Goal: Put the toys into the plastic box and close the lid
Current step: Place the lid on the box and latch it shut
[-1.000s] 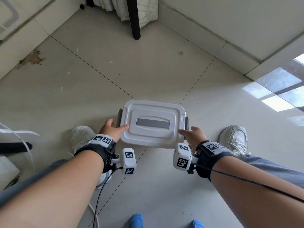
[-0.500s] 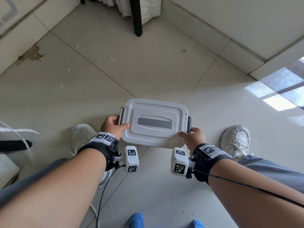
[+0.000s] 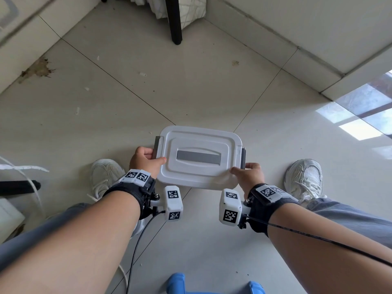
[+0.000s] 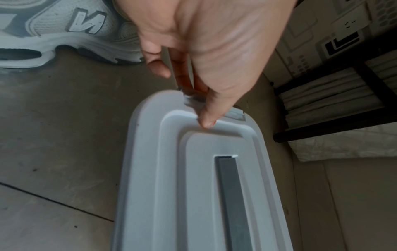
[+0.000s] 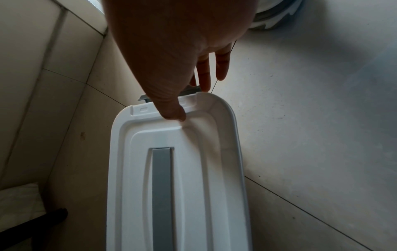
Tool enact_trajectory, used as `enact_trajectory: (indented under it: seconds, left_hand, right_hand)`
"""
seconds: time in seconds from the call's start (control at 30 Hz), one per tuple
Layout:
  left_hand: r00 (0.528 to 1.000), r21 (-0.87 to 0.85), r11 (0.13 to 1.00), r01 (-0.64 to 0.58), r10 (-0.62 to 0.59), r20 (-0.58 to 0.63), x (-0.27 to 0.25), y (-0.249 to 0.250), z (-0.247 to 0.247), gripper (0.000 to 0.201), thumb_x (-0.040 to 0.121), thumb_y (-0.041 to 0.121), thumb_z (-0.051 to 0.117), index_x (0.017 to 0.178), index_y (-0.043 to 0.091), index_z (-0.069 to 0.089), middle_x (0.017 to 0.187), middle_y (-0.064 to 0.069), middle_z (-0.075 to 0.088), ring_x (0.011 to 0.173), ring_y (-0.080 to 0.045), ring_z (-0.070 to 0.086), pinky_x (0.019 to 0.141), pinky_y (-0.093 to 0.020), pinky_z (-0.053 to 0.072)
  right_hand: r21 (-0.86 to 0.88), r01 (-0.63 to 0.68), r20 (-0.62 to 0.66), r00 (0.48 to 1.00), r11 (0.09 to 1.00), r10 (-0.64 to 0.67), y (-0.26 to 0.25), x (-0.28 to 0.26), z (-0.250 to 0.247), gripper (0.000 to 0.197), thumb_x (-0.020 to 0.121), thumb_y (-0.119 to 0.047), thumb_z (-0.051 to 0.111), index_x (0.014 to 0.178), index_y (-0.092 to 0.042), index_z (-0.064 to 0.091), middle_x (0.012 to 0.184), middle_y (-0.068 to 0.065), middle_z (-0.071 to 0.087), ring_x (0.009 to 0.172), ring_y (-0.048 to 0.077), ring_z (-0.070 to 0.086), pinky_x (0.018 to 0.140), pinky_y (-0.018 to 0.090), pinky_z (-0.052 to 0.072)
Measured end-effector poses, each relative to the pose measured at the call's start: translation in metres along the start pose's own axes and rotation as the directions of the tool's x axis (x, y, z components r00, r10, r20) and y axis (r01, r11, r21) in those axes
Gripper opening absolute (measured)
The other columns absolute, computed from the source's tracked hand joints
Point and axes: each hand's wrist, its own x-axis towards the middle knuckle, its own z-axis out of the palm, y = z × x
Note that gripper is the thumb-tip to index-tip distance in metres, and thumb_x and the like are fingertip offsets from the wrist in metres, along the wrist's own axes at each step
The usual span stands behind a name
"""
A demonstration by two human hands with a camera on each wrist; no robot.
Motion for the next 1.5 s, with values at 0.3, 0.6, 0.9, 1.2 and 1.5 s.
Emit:
enact_trajectory:
  seconds: [0.3,0.6,0.9,1.2,1.5]
  left_hand:
    - [0.999,-0.023,1.0,-0.011,0.01,-0.047,-0.001,0.001,0.005,0.038,0.076,0.018,0.072,0.111,0.011,0.059,0.111,-0.005,0.066,0.085,-0.018,0.057,0.076,-0.026,0.043]
    - [0.994,-0.018,1.0,0.004,-0.002,0.105,-0.017,-0.012,0.002,0.072,0.084,0.03,0.068,0.146,0.027,0.031,0.141,-0.004,0.049,0.107,-0.018,0.052,0.089,-0.025,0.038]
    - [0.995,-0.007,1.0,-0.021,0.022,0.093,-0.025,-0.012,0.006,0.065,0.088,0.03,0.063,0.146,0.028,0.034,0.134,-0.002,0.057,0.094,-0.016,0.051,0.082,-0.022,0.037]
    - [0.995,-0.04,0.998,-0.043,0.047,0.093,-0.02,-0.02,0.008,0.06,0.087,0.028,0.065,0.142,0.028,0.04,0.125,0.0,0.063,0.091,-0.015,0.055,0.08,-0.023,0.04]
    - [0.995,-0.028,0.999,-0.039,0.041,0.092,-0.021,-0.018,0.007,0.059,0.087,0.029,0.065,0.141,0.028,0.041,0.118,0.0,0.064,0.088,-0.016,0.057,0.078,-0.023,0.041]
  right_hand:
    - [0.026,0.017,-0.035,0.999,1.0,-0.016,0.0,-0.001,0.003,0.051,0.076,-0.017,0.068,0.121,-0.011,0.047,0.078,-0.002,0.052,0.077,0.022,0.056,0.072,0.031,0.047]
    - [-0.006,0.053,-0.034,0.998,0.999,-0.053,-0.001,-0.005,0.002,0.049,0.077,-0.016,0.066,0.122,-0.011,0.048,0.098,0.007,0.059,0.082,0.023,0.058,0.075,0.032,0.05]
    - [-0.198,0.2,-0.039,0.977,0.959,-0.212,0.003,-0.007,0.001,0.028,0.074,-0.022,0.063,0.095,-0.019,0.045,0.105,0.008,0.06,0.084,0.026,0.059,0.067,0.028,0.041]
    - [-0.322,0.251,-0.021,0.962,0.913,-0.271,0.001,-0.012,-0.001,0.023,0.078,-0.025,0.057,0.095,-0.02,0.043,0.102,0.001,0.048,0.086,0.024,0.051,0.077,0.032,0.042]
    - [-0.488,0.286,0.005,0.946,0.824,-0.325,-0.002,-0.02,-0.005,0.016,0.081,-0.029,0.051,0.091,-0.021,0.04,0.098,-0.002,0.045,0.081,0.026,0.049,0.068,0.031,0.038]
